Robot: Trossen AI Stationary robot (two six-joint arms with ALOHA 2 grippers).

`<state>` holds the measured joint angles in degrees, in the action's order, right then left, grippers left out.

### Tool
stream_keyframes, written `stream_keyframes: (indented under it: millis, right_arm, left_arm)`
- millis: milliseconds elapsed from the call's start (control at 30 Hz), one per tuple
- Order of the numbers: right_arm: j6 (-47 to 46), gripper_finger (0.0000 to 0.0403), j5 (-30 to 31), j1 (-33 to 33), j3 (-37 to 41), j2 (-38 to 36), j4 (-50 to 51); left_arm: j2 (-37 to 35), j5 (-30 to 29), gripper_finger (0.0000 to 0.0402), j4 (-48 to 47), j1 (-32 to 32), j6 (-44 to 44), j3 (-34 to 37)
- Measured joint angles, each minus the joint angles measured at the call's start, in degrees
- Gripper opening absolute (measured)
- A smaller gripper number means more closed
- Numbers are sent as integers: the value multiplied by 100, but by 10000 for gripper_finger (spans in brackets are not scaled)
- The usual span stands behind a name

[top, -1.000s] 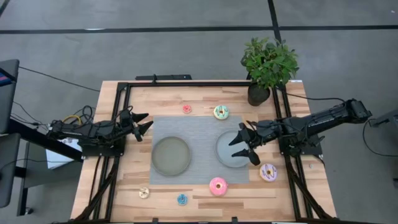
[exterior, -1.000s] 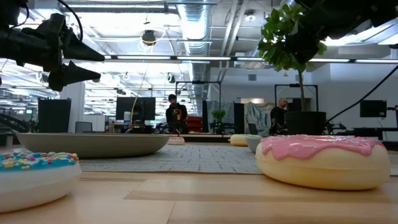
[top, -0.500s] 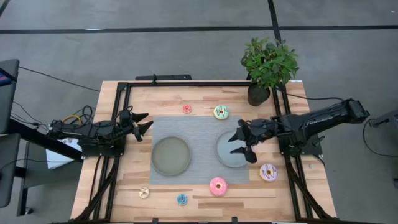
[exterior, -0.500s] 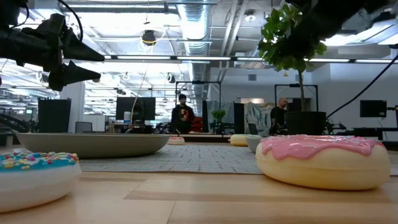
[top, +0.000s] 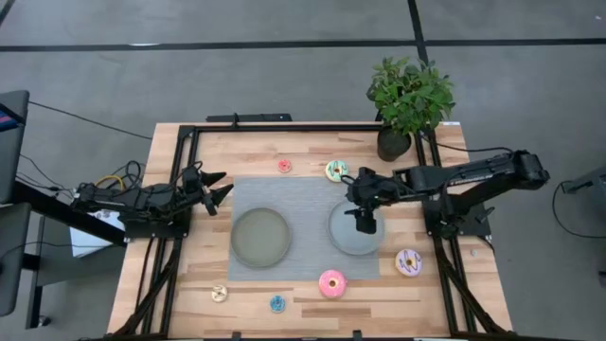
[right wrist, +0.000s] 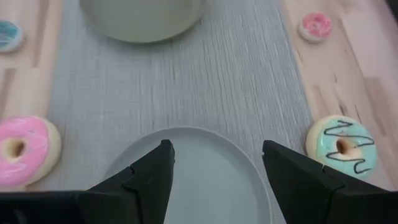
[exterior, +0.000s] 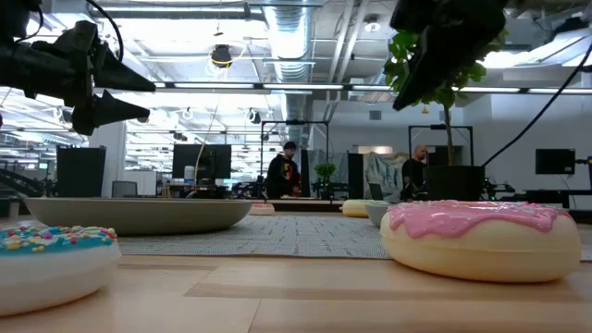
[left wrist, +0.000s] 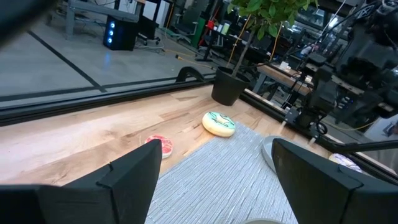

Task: Pick & Place donuts
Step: Put the large blue donut on the gray plate

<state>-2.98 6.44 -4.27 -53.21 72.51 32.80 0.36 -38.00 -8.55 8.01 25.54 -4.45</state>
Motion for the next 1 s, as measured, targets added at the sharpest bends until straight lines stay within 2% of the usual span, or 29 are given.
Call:
stream_keyframes:
  millis: [433,600,767,1000]
  right_arm:
    - [-2,234,-40,140,-131,742,-24]
    - [-2,234,-8,167,-131,756,-22]
    - [-2,237,346,282,-133,689,-53]
    - [0,266,409,414,-133,730,-22]
  left_arm:
    - [0,4,298,-10,0,0,0]
    - [0,6,298,-10,0,2,0]
    - [0,4,298,-12,0,-32,0]
    - [0,7,298,-12,-1,-66,0]
